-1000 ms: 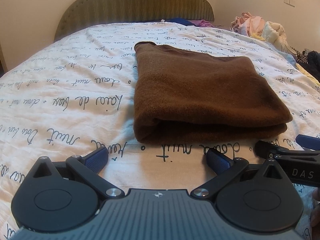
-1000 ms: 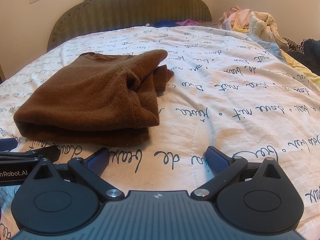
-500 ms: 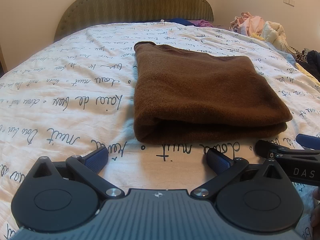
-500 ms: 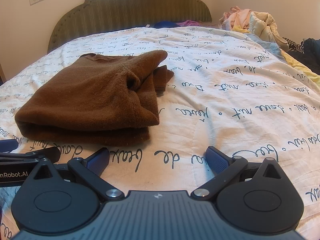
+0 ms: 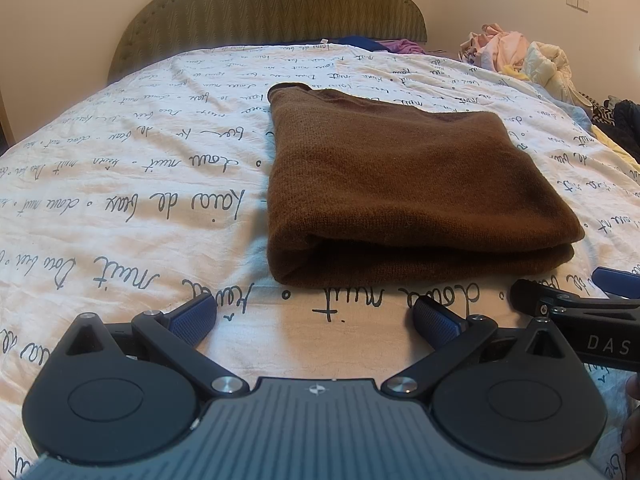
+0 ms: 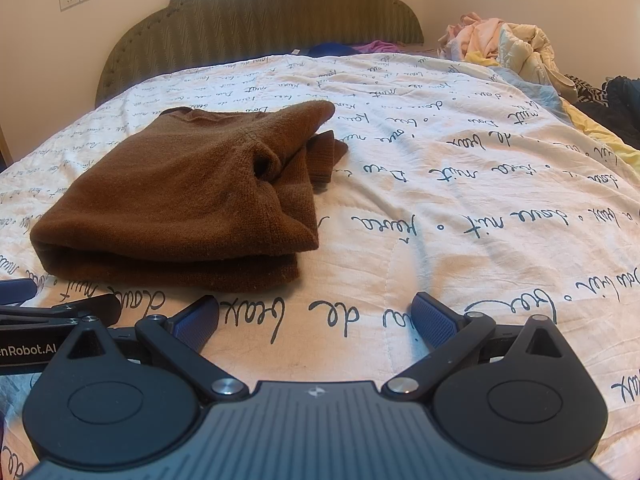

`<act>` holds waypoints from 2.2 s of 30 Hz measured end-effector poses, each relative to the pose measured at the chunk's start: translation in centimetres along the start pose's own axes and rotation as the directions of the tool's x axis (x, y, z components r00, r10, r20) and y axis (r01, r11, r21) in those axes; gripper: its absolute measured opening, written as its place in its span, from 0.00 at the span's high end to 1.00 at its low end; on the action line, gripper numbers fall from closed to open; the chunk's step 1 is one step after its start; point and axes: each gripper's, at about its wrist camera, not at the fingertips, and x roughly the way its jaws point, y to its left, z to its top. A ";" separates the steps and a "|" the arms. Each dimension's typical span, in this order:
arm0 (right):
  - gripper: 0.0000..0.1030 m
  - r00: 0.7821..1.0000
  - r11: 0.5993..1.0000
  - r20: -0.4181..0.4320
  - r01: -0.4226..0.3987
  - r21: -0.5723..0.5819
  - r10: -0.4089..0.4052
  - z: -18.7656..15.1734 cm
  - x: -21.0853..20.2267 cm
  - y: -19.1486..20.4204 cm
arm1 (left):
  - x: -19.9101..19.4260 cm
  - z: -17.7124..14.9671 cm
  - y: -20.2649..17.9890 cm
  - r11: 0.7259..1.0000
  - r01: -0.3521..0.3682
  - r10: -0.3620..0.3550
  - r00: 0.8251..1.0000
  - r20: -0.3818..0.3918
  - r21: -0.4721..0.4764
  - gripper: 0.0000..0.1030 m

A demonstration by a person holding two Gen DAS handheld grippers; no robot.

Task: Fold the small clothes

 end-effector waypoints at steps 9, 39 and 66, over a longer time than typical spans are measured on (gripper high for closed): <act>0.00 1.000 1.000 0.000 0.000 0.000 0.000 0.0 0.0 0.0 | 0.0 0.0 -0.1 1.000 0.000 0.000 1.000 0.000 -0.001 0.00; 0.00 0.999 1.000 -0.028 0.018 0.018 -0.017 0.8 0.6 0.2 | 0.7 1.3 0.1 0.999 -0.011 0.009 0.998 -0.068 -0.031 0.00; 0.00 1.000 0.999 -0.003 0.027 0.017 -0.027 0.3 0.5 0.2 | -0.2 0.3 0.4 0.997 -0.053 0.053 0.999 0.011 -0.050 0.00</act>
